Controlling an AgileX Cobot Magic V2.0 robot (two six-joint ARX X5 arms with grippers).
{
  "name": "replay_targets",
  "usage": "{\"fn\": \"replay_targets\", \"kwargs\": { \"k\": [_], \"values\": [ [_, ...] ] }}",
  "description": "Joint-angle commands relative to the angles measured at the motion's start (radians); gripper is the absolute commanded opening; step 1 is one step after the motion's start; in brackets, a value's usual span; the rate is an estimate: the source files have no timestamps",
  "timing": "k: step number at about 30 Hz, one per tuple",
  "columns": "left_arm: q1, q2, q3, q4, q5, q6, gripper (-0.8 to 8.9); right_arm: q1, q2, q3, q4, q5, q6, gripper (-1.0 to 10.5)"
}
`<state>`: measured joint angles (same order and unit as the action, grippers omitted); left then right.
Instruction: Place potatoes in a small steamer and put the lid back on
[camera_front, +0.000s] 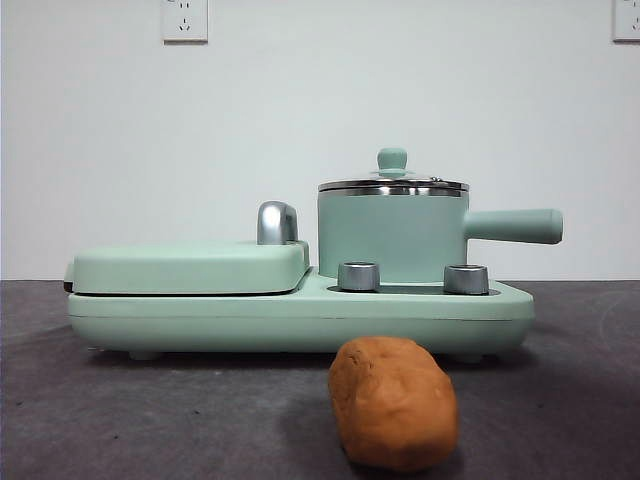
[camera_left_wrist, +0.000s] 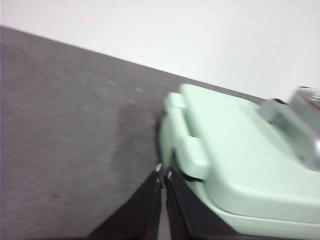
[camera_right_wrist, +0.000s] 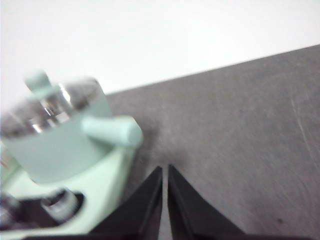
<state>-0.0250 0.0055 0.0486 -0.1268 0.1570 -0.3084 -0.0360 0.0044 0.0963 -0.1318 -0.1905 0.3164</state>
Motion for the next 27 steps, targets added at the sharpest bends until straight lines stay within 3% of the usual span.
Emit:
{"fn": "replay_targets", "kwargs": {
  "k": [1, 9, 14, 18, 22, 27],
  "values": [
    [-0.01, 0.0, 0.068, -0.008, 0.027, -0.048, 0.16, 0.002, 0.003, 0.097, -0.054, -0.004, 0.053, 0.1],
    [-0.042, 0.053, 0.293, -0.246, 0.092, -0.058, 0.17, 0.002, 0.121, 0.433, -0.349, -0.107, 0.045, 0.1],
    [-0.05, 0.136, 0.457, -0.36, 0.195, -0.072, 0.16, 0.002, 0.229, 0.631, -0.496, -0.177, 0.025, 0.2],
    [-0.05, 0.227, 0.573, -0.414, 0.264, -0.072, 0.17, 0.002, 0.325, 0.768, -0.608, -0.25, -0.027, 0.2],
    [-0.05, 0.325, 0.658, -0.431, 0.36, -0.066, 0.18, 0.002, 0.421, 0.869, -0.706, -0.351, -0.137, 0.2],
    [-0.05, 0.441, 0.733, -0.434, 0.501, -0.008, 0.19, 0.002, 0.512, 0.94, -0.761, -0.467, -0.23, 0.2]
  ]
}}
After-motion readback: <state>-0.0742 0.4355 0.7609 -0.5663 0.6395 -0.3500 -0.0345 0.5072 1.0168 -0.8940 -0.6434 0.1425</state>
